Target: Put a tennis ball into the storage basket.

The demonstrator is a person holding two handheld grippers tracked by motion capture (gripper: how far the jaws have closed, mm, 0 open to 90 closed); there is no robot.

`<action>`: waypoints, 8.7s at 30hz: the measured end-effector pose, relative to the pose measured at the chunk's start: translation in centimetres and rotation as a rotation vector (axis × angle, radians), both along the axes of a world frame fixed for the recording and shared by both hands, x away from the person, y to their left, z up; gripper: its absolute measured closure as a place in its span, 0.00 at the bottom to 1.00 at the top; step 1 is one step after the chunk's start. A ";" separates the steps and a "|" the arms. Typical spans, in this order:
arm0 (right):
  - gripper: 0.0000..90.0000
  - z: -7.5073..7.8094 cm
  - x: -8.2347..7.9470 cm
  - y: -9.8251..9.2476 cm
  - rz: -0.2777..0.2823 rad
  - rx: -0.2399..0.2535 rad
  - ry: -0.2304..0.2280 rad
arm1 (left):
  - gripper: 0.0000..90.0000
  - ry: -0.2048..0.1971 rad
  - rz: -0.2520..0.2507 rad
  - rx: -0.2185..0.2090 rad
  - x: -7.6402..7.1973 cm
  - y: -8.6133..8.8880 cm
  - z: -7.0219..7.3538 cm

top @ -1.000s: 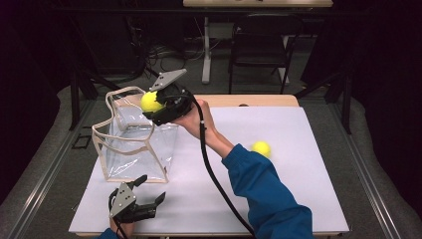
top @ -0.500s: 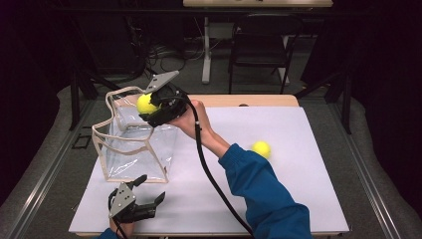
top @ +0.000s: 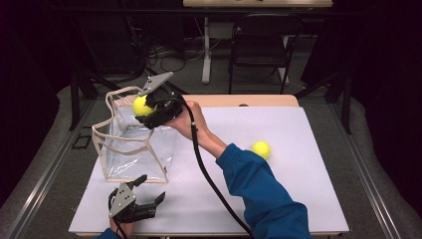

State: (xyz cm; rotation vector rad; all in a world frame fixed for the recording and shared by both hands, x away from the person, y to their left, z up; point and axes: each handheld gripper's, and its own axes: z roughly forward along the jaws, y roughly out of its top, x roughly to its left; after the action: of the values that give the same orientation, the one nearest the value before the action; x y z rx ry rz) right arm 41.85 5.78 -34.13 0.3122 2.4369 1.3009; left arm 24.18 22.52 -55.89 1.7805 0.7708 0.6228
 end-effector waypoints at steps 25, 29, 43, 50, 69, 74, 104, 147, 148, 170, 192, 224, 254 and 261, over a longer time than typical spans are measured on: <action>0.29 -0.6 0.2 1.1 0.020 0.000 0.037 | 0.18 0.000 -0.005 -0.001 0.0 0.0 0.0; 0.29 -0.8 0.1 1.4 0.023 -0.010 0.044 | 0.18 0.000 -0.005 -0.002 0.0 0.0 0.0; 0.28 -1.5 0.1 2.1 0.035 -0.037 0.088 | 0.18 0.000 -0.006 0.002 0.0 0.0 0.1; 0.28 -1.8 0.2 2.3 0.037 -0.039 0.106 | 0.18 -0.003 -0.009 0.003 -0.1 0.0 0.1; 0.28 -2.3 0.6 2.9 0.025 -0.068 0.133 | 0.18 -0.002 -0.006 0.004 0.0 0.0 0.1; 0.23 -2.4 0.6 3.2 0.018 -0.080 0.149 | 0.18 -0.003 -0.006 -0.001 -0.1 0.0 0.1; 0.00 -2.8 -0.9 -5.4 0.026 -0.013 0.192 | 0.18 0.000 -0.005 0.005 0.0 -0.1 0.0; 0.00 -11.2 -4.6 -15.0 -0.088 -0.070 0.278 | 0.18 -0.001 -0.005 0.007 0.0 -0.1 0.0; 0.00 -11.3 -4.7 -15.2 -0.089 -0.076 0.278 | 0.18 -0.001 -0.006 0.007 0.0 -0.1 0.0; 0.00 -15.4 -7.1 -18.8 -0.145 -0.116 0.280 | 0.18 0.003 -0.007 0.022 0.0 -0.4 -0.1; 0.00 -16.2 -8.2 -22.4 -0.215 -0.110 0.284 | 0.18 -0.002 -0.008 0.021 0.0 -0.3 0.0; 0.00 -14.4 -7.6 -26.8 -0.329 -0.096 0.243 | 0.18 0.001 -0.007 0.019 0.0 -0.2 0.0; 0.01 -14.4 -5.8 -30.1 -0.474 -0.064 0.244 | 0.18 0.001 -0.012 0.025 -0.1 -0.3 0.0; 0.01 -14.8 -5.0 -30.7 -0.503 -0.057 0.253 | 0.18 0.001 -0.010 0.025 -0.1 -0.3 0.0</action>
State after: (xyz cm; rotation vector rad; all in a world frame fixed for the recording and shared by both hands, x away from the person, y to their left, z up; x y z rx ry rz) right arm 36.83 -24.91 -48.92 1.0512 2.3597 1.0138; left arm 24.11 22.19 -55.94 1.8069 0.7579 0.6277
